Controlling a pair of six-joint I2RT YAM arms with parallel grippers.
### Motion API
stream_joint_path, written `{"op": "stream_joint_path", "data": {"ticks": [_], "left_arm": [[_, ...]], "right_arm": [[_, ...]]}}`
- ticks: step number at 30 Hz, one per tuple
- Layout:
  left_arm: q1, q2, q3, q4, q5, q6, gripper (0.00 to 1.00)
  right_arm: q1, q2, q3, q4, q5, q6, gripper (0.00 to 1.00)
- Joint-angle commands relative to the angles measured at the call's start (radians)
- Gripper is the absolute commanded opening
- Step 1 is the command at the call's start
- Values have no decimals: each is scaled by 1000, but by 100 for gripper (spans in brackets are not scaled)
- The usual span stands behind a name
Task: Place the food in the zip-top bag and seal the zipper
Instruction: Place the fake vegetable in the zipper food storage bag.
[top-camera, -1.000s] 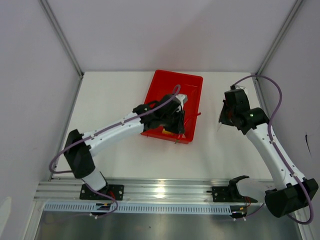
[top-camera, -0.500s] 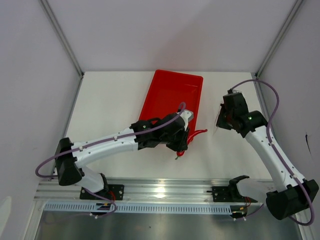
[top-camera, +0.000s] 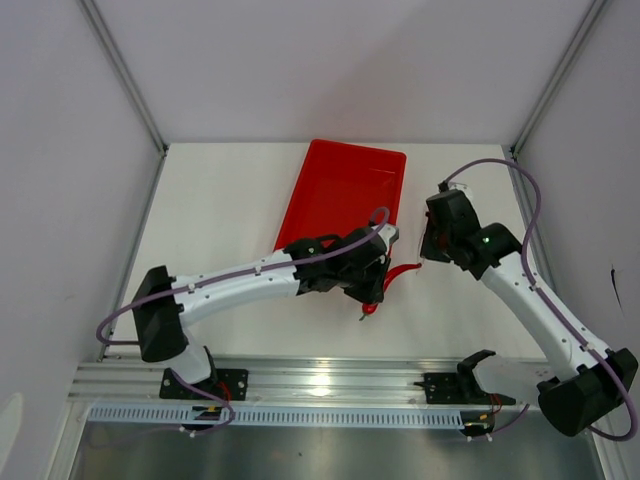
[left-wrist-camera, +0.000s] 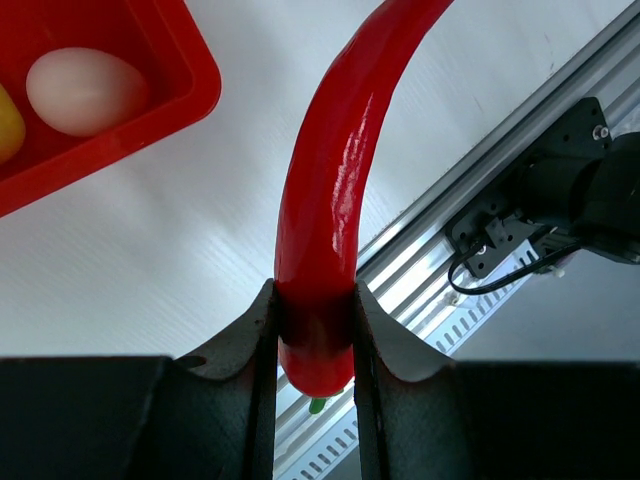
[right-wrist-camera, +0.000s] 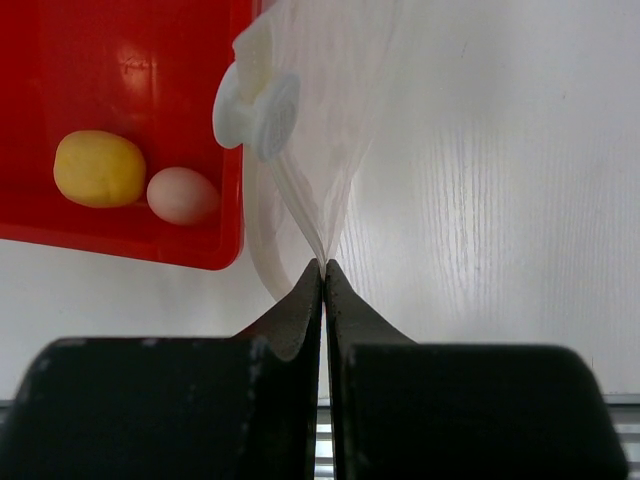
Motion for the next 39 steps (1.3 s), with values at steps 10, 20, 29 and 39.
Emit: {"op": "stream_joint_path", "data": {"ticks": [10, 20, 29, 39], "left_arm": [[6, 80, 129, -56, -19, -26, 1], [25, 56, 97, -44, -30, -24, 1], [37, 16, 66, -15, -25, -19, 0], [36, -26, 54, -18, -10, -16, 1]], "right_arm": [[78, -8, 13, 15, 90, 49, 0], [98, -11, 9, 4, 119, 55, 0], [107, -5, 2, 5, 129, 55, 0], [107, 5, -1, 22, 145, 55, 0]]}}
